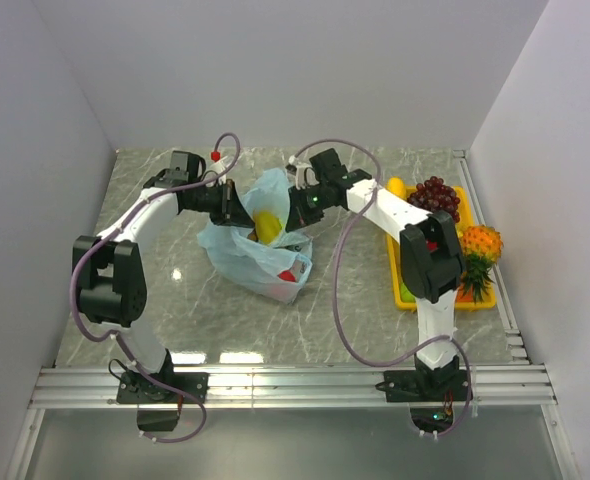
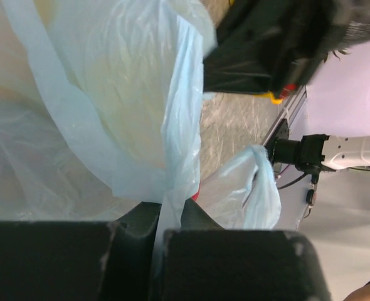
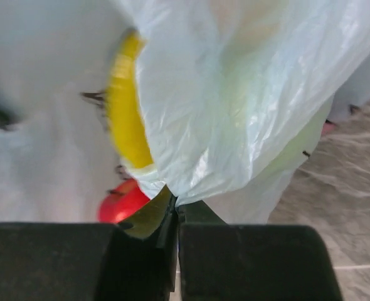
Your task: Place the fake fruits into the plastic bag and tie a complex knot
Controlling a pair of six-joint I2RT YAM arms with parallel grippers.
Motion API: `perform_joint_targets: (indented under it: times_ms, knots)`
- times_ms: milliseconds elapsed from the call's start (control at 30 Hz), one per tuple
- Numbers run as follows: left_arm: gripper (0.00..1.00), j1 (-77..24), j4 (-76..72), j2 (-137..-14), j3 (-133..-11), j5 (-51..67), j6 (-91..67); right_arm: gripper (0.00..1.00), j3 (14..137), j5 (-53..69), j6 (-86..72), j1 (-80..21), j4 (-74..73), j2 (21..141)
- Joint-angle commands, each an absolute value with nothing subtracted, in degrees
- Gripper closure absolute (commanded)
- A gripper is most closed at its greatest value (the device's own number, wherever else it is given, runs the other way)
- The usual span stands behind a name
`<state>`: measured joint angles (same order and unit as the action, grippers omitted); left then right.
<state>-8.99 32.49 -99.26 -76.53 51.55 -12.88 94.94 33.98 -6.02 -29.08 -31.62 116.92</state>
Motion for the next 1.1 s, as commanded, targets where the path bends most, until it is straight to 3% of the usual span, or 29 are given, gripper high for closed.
perform_joint_targets:
  times_ms: [0, 367, 600, 700, 733, 833, 933, 1067]
  knots:
    - [1.00, -8.4, 32.7, -99.1, -79.6, 52.8, -12.6, 1.00, 96.3, 41.3, -8.5, -27.9, -26.6, 108.3]
    - [1.00, -5.0, 32.6, -99.0, -78.8, 50.8, -12.0, 1.00, 89.3, 54.3, -11.1, -23.6, -20.9, 100.5]
    - [1.00, -4.0, 32.2, -99.1, -80.9, 51.8, -13.5, 1.00, 92.5, 46.2, -4.8, -23.8, -32.2, 108.2]
    - [1.00, -4.0, 33.3, -100.3, -80.6, 51.2, -13.2, 0.87, 92.5, 41.3, -5.4, -24.1, -31.6, 108.5]
    - [1.00, -4.0, 32.8, -100.5, -80.2, 51.3, -13.5, 0.73, 92.9, 38.9, -5.2, -24.2, -31.6, 108.3]
    - [1.00, -4.4, 31.3, -100.5, -79.1, 51.7, -15.6, 0.56, 93.4, 35.1, -4.0, -24.5, -30.9, 105.2]
    - [1.00, -5.5, 31.9, -101.1, -79.8, 51.3, -15.6, 0.47, 92.4, 29.9, -3.1, -25.4, -28.6, 100.0]
    - [1.00, -6.3, 32.1, -101.6, -80.2, 50.2, -16.4, 0.48, 91.4, 21.7, 0.0, -30.8, -25.6, 94.2]
